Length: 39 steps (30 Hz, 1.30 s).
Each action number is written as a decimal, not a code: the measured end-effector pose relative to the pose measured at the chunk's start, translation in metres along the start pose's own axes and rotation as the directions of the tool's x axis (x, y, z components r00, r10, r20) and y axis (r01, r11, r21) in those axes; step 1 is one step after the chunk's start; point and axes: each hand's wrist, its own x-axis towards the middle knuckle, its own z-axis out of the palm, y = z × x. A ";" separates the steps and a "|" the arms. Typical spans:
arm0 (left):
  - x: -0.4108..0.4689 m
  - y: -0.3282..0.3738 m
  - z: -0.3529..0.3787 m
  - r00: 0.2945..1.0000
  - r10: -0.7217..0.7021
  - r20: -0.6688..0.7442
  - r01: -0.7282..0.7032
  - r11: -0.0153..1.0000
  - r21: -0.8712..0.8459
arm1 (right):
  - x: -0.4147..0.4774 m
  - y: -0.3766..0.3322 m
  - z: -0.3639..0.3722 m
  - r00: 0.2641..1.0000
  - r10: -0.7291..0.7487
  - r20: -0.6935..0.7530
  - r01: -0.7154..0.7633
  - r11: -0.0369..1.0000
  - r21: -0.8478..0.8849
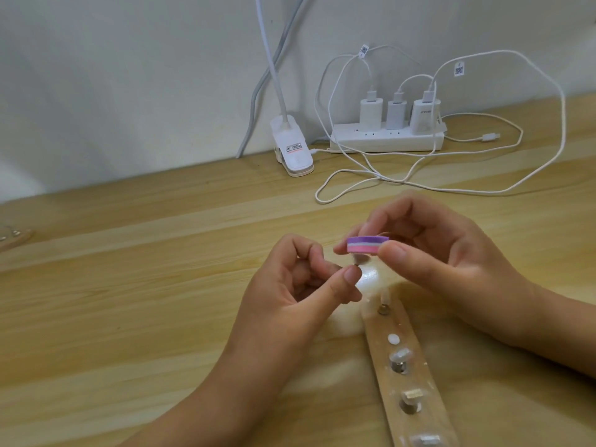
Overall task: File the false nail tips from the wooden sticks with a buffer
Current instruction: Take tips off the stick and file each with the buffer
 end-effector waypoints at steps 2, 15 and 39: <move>0.000 0.000 -0.001 1.000 -0.004 0.002 0.004 1.000 -0.002 | 0.001 0.001 0.000 0.999 0.031 0.024 -0.031 0.999 0.010; -0.001 0.001 -0.001 1.000 -0.007 -0.008 0.007 1.000 -0.012 | 0.002 0.002 0.000 0.998 0.051 0.032 -0.052 0.998 0.036; 0.000 0.002 0.000 1.000 -0.018 -0.013 0.018 0.999 0.042 | 0.001 0.001 0.001 1.000 -0.014 0.002 0.014 1.000 -0.002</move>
